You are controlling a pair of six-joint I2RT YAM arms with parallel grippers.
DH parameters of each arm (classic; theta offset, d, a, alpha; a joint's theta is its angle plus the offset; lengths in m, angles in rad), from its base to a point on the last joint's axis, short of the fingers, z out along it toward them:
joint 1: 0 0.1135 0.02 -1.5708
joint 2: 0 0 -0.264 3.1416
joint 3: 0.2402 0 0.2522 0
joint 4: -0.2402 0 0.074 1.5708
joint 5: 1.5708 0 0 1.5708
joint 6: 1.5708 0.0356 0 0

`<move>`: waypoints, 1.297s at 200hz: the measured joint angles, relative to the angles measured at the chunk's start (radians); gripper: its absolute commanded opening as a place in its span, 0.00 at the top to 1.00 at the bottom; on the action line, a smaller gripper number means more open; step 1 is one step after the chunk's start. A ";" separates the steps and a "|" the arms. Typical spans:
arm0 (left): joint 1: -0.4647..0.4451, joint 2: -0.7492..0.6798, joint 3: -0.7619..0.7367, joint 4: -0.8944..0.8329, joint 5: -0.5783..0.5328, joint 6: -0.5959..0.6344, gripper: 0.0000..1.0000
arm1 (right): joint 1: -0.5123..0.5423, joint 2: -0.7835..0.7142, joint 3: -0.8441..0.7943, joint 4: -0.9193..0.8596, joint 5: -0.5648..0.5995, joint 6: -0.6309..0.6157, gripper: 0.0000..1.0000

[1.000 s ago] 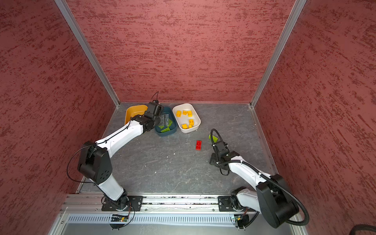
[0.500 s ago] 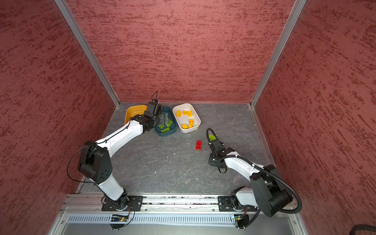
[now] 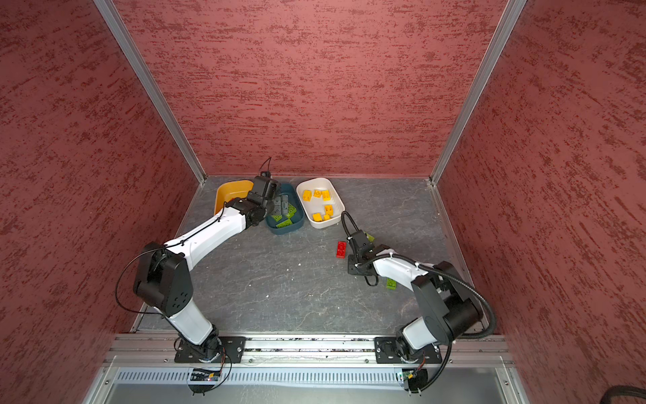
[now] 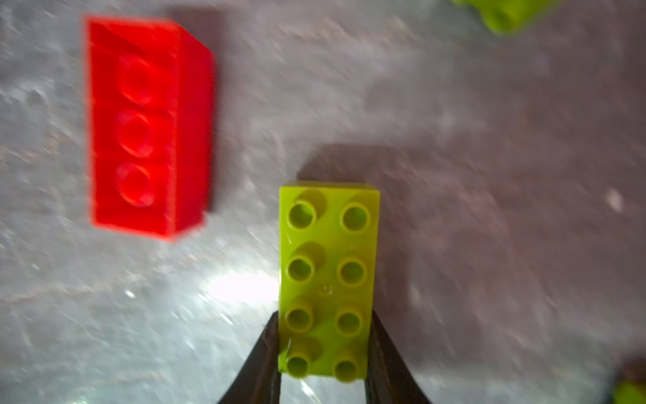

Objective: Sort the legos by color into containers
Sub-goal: 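Carry the lime-green brick into the teal tub with right gripper and release, then grasp the red 2x4 brick on the table with left gripper while right gripper withdraws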

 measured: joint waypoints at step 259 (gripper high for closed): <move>0.048 -0.247 -0.272 0.034 -0.010 -0.153 0.01 | 0.125 0.404 0.651 0.386 -0.245 -0.299 0.12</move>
